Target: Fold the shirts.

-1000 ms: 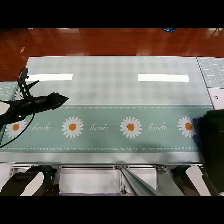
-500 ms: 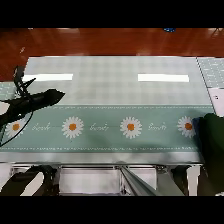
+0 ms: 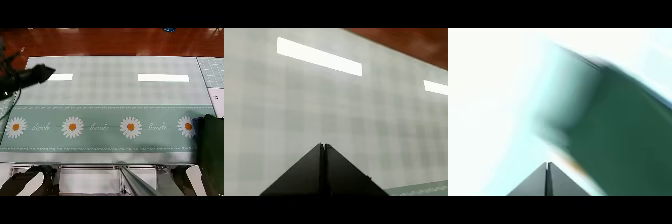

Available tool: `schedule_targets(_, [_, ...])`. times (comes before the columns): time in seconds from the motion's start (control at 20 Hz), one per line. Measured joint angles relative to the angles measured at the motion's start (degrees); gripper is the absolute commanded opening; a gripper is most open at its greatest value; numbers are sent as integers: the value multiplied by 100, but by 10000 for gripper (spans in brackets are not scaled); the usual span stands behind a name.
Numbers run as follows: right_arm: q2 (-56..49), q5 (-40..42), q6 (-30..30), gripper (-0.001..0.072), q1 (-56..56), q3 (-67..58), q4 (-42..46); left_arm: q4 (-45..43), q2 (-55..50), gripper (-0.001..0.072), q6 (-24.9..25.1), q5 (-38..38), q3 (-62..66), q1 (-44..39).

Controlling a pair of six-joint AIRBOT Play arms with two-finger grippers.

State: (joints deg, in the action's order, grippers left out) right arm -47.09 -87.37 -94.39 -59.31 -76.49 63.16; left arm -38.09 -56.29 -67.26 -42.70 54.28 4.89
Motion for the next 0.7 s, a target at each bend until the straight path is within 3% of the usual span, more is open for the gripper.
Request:
schedule_targets(0.1, [-343,903,63,31,1294,-459,-741,-68,-363,22,-90,-459,911,-205])
schedule_targets(0.2, [-756,1615,146,31,2924,-745,-776,-649,-706,23,-599,-894,1779,-627])
schedule_targets(0.3, [-1255,2026,173,30,4642,-901,-68,-1755,-946,24,-1266,-1281,2295,-1211])
schedule_targets(0.4, [-1873,2052,-114,30,6048,-979,1298,-2907,-1163,24,-1864,-1556,2457,-1692])
schedule_targets(0.55, [-2868,1659,-466,30,7141,-1032,2844,-4004,-1464,24,-2376,-1882,2317,-1884])
schedule_targets(0.7, [-3580,1351,-632,30,7538,-1045,3506,-4468,-1644,24,-2730,-2109,1934,-1788])
